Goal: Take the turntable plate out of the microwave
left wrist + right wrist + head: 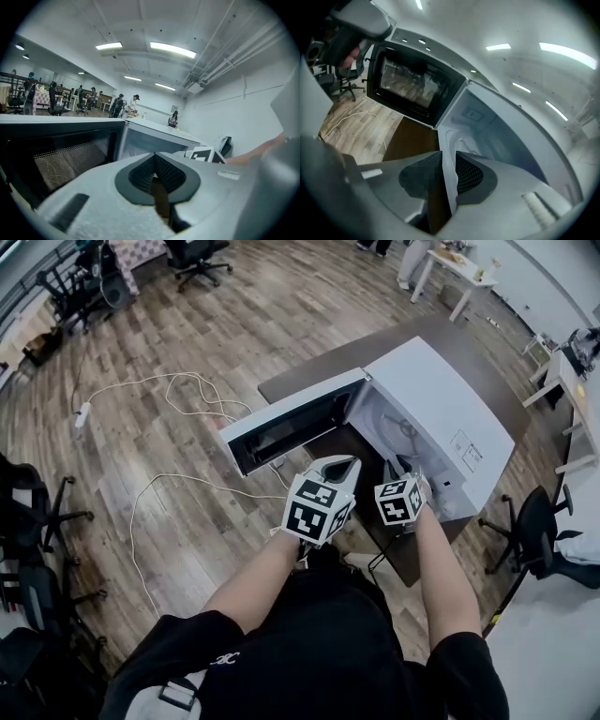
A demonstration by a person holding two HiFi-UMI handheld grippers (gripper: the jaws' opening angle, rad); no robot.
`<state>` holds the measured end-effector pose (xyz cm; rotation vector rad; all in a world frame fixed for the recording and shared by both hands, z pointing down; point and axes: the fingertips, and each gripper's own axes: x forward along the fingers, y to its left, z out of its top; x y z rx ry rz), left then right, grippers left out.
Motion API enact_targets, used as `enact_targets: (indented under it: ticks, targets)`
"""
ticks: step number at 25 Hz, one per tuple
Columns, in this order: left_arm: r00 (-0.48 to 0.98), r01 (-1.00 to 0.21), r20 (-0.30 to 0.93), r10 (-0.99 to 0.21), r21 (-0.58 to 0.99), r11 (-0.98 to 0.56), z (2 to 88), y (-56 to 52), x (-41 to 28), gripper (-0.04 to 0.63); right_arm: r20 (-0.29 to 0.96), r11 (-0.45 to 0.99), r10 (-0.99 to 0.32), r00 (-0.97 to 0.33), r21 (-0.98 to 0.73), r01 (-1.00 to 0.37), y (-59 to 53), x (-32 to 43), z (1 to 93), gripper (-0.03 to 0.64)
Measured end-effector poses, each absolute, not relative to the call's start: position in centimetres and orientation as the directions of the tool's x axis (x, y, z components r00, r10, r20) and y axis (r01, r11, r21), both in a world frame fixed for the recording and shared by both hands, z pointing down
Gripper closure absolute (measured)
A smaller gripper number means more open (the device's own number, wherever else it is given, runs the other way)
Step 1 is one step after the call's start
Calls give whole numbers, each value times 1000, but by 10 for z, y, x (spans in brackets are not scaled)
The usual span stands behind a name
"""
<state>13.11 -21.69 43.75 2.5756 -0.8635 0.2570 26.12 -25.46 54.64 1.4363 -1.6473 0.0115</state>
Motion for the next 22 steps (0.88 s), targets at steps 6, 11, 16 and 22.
enact_targets:
  ticks: [6, 11, 16, 22]
  targets:
    - [759, -651, 325, -564, 336, -681, 458, -232, 120, 584, 677, 379, -723, 139, 557, -739, -292, 274, 580, 494]
    - [741, -670, 355, -570, 342, -658, 473, -235, 122, 584, 702, 419, -694, 160, 574, -703, -311, 286, 604, 472]
    - [734, -678, 374, -567, 348, -648, 483, -239, 128, 584, 729, 468, -666, 160, 574, -672, -318, 296, 617, 450]
    - [733, -678, 395, -554, 351, -646, 491, -241, 136, 584, 724, 503, -669, 165, 606, -617, -327, 303, 617, 447]
